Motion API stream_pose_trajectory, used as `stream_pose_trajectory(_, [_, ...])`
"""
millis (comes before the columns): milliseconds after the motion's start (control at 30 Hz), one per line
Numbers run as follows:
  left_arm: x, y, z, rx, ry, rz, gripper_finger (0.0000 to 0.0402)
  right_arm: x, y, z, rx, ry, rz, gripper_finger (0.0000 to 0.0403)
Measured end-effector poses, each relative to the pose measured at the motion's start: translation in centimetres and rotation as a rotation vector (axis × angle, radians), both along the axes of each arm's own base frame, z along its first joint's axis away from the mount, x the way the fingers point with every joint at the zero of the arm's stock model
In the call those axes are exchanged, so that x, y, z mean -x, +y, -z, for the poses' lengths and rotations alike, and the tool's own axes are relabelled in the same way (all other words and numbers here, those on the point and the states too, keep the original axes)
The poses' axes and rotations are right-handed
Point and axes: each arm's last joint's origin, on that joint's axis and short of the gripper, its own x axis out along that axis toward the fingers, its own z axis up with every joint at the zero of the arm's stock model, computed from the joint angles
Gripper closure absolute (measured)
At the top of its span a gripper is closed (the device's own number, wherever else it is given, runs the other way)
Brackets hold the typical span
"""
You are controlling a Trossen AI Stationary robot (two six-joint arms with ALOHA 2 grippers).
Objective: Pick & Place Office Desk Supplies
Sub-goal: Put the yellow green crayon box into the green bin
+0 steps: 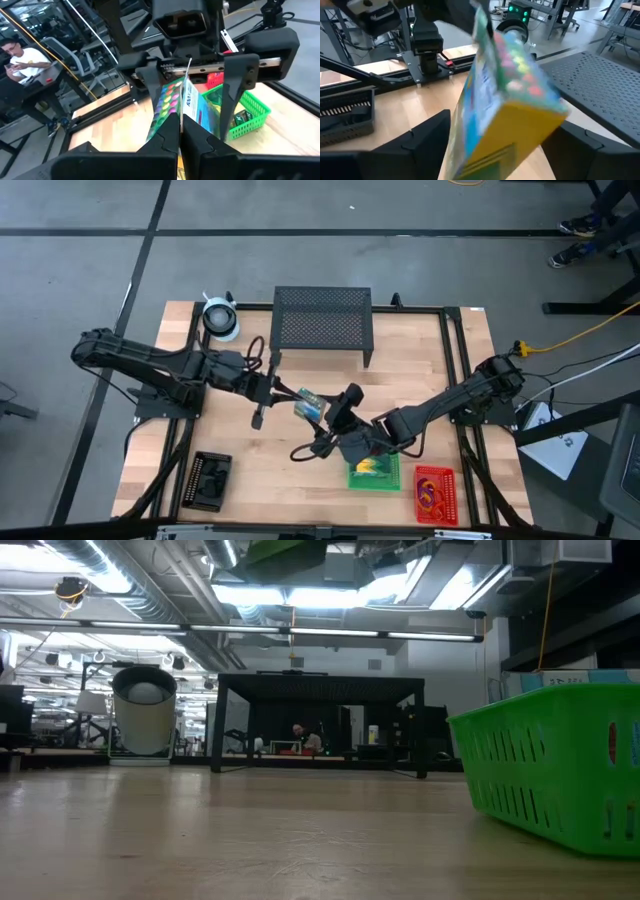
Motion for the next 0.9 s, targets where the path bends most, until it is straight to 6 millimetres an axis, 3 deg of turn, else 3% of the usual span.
stream_pose_trajectory(167, [0.1, 0.1, -0.2, -0.008, -0.017, -0.007, 0.0400, 0.0, 0.0, 0.0, 0.007, 0.008, -0.011, 0.0177])
stream_pose_trajectory(400, [0.2, 0.1, -0.3, -0.008, -0.016, -0.003, 0.0400, 0.0, 0.0, 0.0, 0.006, 0.016, -0.025, 0.0305])
stream_pose_trajectory(667, [0.8, 0.2, -0.7, 0.024, -0.022, -0.011, 0.0376, 0.0, 0.0, 0.0, 0.011, 0.019, -0.027, 0.0302])
stream_pose_trajectory(767, [2.7, 0.6, -1.6, 0.042, -0.028, -0.040, 0.0356, 0.0, 0.2, 0.0, 0.026, 0.030, -0.041, 0.0302])
stream_pose_trajectory(900, [6.9, 1.6, -3.0, 0.136, -0.048, -0.126, 0.0326, 0.3, 1.0, -0.1, 0.084, 0.047, -0.078, 0.0302])
